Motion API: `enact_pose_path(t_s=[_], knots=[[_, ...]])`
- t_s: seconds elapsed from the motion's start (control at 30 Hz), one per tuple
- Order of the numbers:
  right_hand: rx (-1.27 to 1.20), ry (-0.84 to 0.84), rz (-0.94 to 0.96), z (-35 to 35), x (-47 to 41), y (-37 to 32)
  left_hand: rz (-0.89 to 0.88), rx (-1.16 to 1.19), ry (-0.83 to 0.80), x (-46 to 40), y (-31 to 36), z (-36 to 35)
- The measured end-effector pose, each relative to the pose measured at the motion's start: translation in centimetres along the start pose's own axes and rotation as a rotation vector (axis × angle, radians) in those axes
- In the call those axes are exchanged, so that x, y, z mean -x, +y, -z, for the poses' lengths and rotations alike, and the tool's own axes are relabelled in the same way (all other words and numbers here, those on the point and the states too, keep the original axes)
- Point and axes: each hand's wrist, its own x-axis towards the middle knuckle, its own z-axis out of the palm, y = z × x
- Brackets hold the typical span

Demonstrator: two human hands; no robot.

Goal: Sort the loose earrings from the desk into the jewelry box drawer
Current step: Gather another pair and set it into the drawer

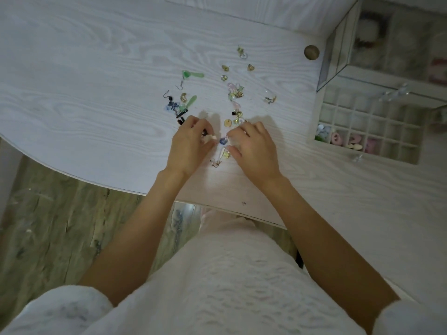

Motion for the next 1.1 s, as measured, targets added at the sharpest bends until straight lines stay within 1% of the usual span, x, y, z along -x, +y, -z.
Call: enact_pose_path(t_s=[0.07,0.17,0.23,0.3,0.43,0.5,0.6,0.7,0.77,0.9,1.0,1.1], knots=[[-0.073,0.034,-0.073,1.1,1.7,0.5,-0.030,0.095,0.001,1.1,1.0,0.0],[-0.143,0.025,-0.214,2.1,5.2,2.3,-0.085,0.193,-0.063,2.9,3.5,-1.7],[-0.125,0.033,-0.298,2.1,7.3,3.8,-0.100,0.203,-0.130,3.7,5.1,-3.7],[-0.147,-0.005,-0.383,2.2,8.7,4.9,-0.121,0.183,-0.188,4.2,6.4,-5.7],[-0.323,-0.103,-0.496,3.1,9.5,5.5,-0.108,0.175,-0.259,4.3,7.4,-7.3],[-0.369,-0.103,-0.511,3.8,10.2,5.9,-0.130,0.136,-0.282,4.6,7.5,-7.4],[-0.360,-0.097,-0.536,4.1,11.1,6.4,-0.169,0.010,-0.213,5.5,7.3,-7.3],[-0.369,-0.077,-0.545,3.4,11.1,5.8,-0.118,0.025,-0.171,6.1,7.1,-7.2],[-0.382,-0.061,-0.528,2.9,10.7,4.9,-0.094,0.040,-0.201,6.1,7.3,-7.5],[-0.363,-0.029,-0.512,2.0,9.6,3.5,-0.101,0.048,-0.252,5.8,8.0,-8.2],[-0.339,-0.038,-0.531,1.6,9.1,3.9,-0.065,0.073,-0.311,5.1,8.4,-8.0],[-0.360,-0.030,-0.580,1.6,9.1,4.3,-0.021,0.150,-0.387,3.9,8.3,-7.7]])
